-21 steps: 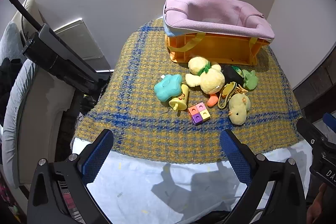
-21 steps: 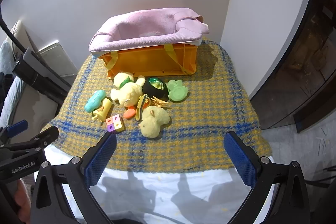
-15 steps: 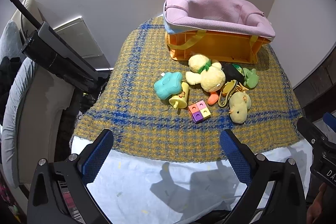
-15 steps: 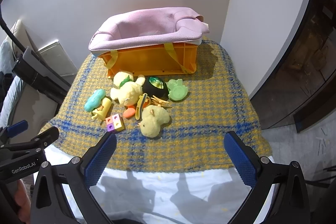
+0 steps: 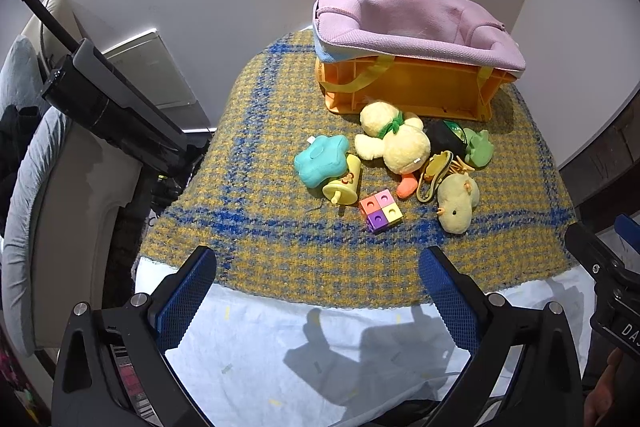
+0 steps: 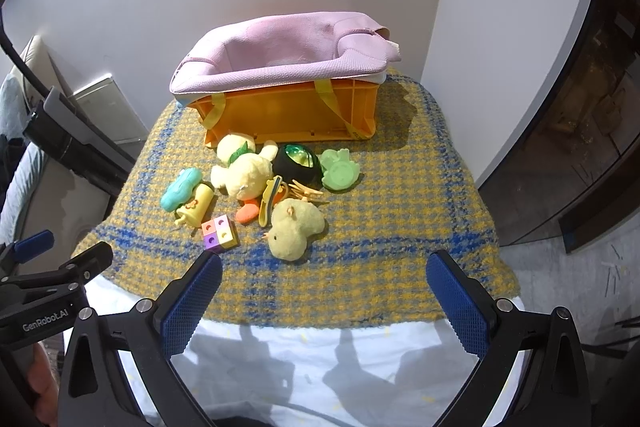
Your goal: Organize objects
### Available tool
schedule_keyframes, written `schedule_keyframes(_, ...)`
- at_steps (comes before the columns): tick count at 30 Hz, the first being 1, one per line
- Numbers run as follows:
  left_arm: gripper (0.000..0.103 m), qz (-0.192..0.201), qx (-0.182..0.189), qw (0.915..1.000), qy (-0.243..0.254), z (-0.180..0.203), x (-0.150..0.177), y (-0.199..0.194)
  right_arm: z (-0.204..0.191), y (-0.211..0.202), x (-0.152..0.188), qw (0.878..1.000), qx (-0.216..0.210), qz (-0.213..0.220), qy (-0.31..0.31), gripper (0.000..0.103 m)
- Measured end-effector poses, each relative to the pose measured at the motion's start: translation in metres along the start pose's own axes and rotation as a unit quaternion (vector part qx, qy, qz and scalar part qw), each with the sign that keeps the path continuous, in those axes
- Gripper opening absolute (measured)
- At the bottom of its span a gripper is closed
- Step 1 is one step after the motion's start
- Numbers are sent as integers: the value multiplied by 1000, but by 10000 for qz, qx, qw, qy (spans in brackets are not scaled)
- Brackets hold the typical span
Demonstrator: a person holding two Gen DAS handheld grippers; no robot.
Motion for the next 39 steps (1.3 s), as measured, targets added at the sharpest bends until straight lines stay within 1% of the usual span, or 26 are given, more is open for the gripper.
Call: schedule_keyframes(39, 103, -96, 106, 9999, 44, 2, 9, 3, 0, 1, 4, 10000, 6, -23, 28, 102)
Point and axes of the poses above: each gripper's, at about its wrist camera, not at the fingertips, and y roughly the way its jaws point, z to its right, x to its underside, the point moved 8 cm from there along y, roughly the way its jaws point, and after that the axes turned 10 degrees about -y, right-handed, at the moved point
